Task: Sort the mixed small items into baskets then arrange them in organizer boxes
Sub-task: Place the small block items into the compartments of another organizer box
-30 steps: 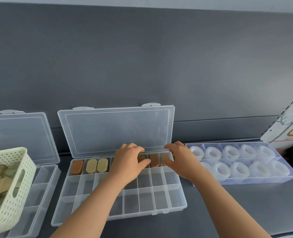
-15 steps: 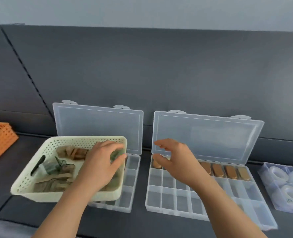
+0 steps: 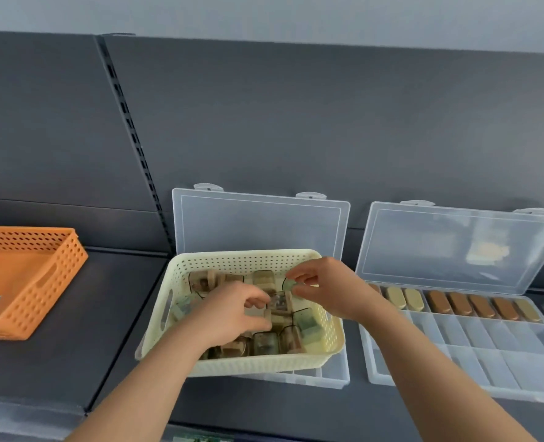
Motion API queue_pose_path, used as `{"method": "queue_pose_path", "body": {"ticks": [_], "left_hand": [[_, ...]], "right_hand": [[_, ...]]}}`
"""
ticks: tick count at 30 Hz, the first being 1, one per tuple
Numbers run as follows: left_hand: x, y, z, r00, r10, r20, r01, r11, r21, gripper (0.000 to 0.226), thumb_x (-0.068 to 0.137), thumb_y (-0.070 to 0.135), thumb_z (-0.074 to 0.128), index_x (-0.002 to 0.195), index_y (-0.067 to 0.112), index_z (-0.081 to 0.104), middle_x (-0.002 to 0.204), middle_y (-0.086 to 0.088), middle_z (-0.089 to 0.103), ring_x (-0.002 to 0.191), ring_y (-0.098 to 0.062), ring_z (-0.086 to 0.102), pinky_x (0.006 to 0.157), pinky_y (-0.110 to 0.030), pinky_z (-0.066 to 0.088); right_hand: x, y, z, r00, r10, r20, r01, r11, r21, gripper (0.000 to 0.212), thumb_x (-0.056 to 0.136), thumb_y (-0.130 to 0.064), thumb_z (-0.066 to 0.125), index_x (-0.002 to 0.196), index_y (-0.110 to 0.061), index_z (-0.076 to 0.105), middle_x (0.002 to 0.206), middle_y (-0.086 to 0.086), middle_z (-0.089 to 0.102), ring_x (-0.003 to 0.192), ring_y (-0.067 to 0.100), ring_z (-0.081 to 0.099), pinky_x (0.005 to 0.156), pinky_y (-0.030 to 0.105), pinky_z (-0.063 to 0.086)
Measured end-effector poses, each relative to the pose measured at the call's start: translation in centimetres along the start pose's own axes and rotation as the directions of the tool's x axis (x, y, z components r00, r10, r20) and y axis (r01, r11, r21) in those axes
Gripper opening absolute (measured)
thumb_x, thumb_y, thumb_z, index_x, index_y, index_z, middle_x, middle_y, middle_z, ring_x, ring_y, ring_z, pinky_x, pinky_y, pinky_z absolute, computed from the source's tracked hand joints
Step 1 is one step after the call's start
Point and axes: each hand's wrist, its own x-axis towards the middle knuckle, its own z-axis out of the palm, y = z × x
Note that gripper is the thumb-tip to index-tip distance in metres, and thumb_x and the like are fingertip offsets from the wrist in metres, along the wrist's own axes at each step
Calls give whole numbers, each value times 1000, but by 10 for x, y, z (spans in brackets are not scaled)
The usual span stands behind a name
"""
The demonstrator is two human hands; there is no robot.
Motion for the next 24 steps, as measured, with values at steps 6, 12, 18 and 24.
{"method": "queue_pose_path", "body": {"ticks": [6,12,18,24], "left_hand": [[16,5,5,997,55,55,-57,998,28,42,82,28,72,122,29,61,120,12,60,94,-1,52,81,-16,39],[3,-24,-12,998,58,-24,-60,993,-97,31,91,27,60,121,31,58,122,17,57,107,1,53,90,-17,42],[-25,-38,-27,975,-75,-207,-47,848,-528,20,98,23,45,115,30,54,116,15,54,96,-10,65,68,-12,53],[-28,-11,-24,954,-167,-248,-136,495,-858,24,100,17,42,115,19,60,111,-11,65,92,-23,70,85,-39,56]], "right_hand": [[-7,-1,4,998,37,-40,-38,999,-24,29,88,-16,63,117,-20,67,115,-7,68,98,1,63,88,12,48],[7,-7,23,994,86,61,-68,966,-250,39,87,-23,63,126,-23,60,123,-3,63,108,16,60,96,34,49],[23,-14,38,991,101,90,-53,899,-434,45,84,-27,67,128,-21,57,122,2,59,109,20,54,93,34,49],[-1,-7,5,991,85,-100,-79,995,62,41,79,-30,74,117,-23,61,110,-9,64,92,6,64,79,22,55]]}}
